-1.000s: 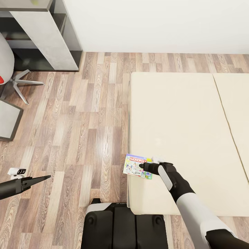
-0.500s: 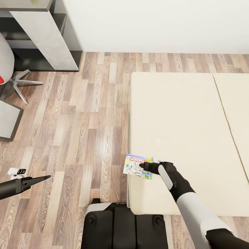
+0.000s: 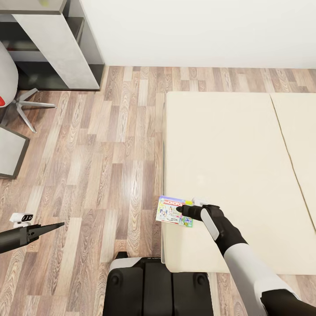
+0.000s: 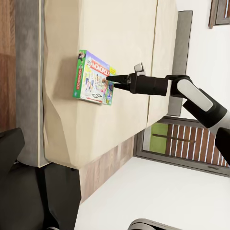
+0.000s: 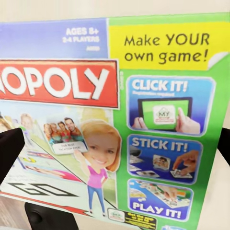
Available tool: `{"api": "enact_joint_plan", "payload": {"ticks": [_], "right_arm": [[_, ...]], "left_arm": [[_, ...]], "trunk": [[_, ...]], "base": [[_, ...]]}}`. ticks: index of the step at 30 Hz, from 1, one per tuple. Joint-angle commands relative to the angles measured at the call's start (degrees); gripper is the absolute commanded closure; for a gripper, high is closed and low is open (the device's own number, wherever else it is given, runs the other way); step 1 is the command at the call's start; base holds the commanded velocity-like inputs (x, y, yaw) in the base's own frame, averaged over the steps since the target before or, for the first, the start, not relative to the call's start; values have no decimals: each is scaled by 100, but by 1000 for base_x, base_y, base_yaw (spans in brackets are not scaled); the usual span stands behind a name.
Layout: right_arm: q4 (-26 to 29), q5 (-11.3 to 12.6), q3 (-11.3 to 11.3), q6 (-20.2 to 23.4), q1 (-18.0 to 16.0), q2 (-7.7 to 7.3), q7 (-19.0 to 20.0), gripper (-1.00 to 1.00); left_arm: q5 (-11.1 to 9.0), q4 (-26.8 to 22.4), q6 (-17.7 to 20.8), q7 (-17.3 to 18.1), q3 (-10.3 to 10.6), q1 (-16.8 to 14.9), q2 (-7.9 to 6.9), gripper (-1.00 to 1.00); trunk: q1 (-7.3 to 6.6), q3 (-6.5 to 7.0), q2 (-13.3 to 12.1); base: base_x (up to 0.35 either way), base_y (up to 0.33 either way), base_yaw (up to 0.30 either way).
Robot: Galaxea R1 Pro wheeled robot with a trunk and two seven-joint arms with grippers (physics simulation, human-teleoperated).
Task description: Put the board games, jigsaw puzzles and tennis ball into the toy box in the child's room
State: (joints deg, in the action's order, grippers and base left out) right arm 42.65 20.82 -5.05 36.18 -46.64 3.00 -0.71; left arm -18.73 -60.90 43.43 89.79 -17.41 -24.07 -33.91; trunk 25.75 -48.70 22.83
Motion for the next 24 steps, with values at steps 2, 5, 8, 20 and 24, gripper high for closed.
{"api": "enact_joint_plan", "payload": {"ticks": [2, 5, 8, 20, 24], "right_arm": [[7, 13, -4, 26, -2, 2, -5, -100], [7, 16, -4, 28, -3, 5, -1, -100], [7, 17, -4, 29, -3, 8, 0, -100], [7, 33, -4, 33, -3, 21, 1, -100], [7, 35, -4, 36, -3, 26, 28, -100]], "left_arm": [[1, -1, 61, 21, 1, -1, -2, -100], [1, -1, 61, 21, 1, -1, -2, -100], [1, -1, 61, 21, 1, -1, -2, -100], [1, -1, 61, 21, 1, -1, -2, -100], [1, -1, 61, 21, 1, -1, -2, -100]], "trunk": [[3, -6, 9], [3, -6, 9], [3, -6, 9], [3, -6, 9], [3, -6, 9]], "base": [[0, 0, 0], [0, 0, 0], [0, 0, 0], [0, 0, 0], [0, 0, 0]]}}
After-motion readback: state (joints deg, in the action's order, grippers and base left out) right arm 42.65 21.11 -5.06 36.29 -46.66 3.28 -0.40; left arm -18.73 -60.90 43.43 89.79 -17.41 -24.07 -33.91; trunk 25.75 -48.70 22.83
